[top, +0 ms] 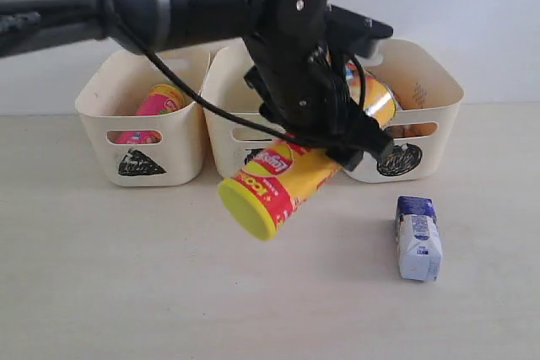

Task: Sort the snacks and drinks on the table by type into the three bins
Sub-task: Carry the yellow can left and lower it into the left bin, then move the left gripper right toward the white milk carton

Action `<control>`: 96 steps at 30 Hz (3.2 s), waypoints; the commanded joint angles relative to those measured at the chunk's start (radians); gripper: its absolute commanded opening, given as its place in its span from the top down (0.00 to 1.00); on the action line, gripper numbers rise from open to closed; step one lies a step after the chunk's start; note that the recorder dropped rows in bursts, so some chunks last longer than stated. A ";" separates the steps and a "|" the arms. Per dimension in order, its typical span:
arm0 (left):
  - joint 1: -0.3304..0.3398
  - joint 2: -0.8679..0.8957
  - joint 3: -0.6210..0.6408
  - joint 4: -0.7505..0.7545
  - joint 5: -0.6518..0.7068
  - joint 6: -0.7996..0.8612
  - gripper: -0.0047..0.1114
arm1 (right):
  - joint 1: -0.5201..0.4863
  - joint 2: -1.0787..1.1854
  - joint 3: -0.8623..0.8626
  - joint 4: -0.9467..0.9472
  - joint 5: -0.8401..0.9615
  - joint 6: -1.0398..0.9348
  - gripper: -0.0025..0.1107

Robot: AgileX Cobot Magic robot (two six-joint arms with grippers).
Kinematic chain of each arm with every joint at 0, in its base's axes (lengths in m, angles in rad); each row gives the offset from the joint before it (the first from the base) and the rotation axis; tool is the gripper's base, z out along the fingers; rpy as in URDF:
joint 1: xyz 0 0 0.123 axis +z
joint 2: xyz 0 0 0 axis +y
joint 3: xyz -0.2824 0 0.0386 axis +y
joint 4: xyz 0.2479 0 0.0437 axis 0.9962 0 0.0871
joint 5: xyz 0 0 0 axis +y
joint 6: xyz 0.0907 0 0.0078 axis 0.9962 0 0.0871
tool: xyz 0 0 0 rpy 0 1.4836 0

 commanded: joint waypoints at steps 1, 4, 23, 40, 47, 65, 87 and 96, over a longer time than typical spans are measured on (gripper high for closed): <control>0.053 -0.088 -0.007 0.016 0.032 0.017 0.93 | -0.003 -0.004 0.004 -0.002 -0.008 -0.001 0.98; 0.127 -0.133 -0.007 0.016 0.055 0.043 0.93 | -0.003 -0.004 0.004 -0.002 -0.008 -0.001 0.98; 0.504 -0.147 -0.007 0.018 -0.274 0.068 0.93 | -0.003 -0.004 0.004 -0.002 -0.008 -0.001 0.98; 0.569 0.092 -0.007 0.014 -0.701 0.050 0.93 | -0.003 -0.004 0.004 -0.002 -0.008 0.000 0.98; 0.580 0.129 -0.007 0.016 -0.661 0.050 0.88 | -0.003 -0.004 0.004 -0.002 -0.008 -0.002 0.98; 0.580 0.023 -0.007 0.016 -0.433 0.038 0.30 | -0.003 -0.004 0.004 -0.002 -0.006 0.001 0.98; 0.523 -0.293 0.315 -0.313 -0.136 0.382 0.93 | -0.003 -0.004 0.004 -0.002 -0.006 0.001 0.98; 0.188 -0.312 0.358 -0.306 -0.161 0.398 0.93 | -0.003 -0.004 0.004 -0.002 -0.006 -0.001 0.98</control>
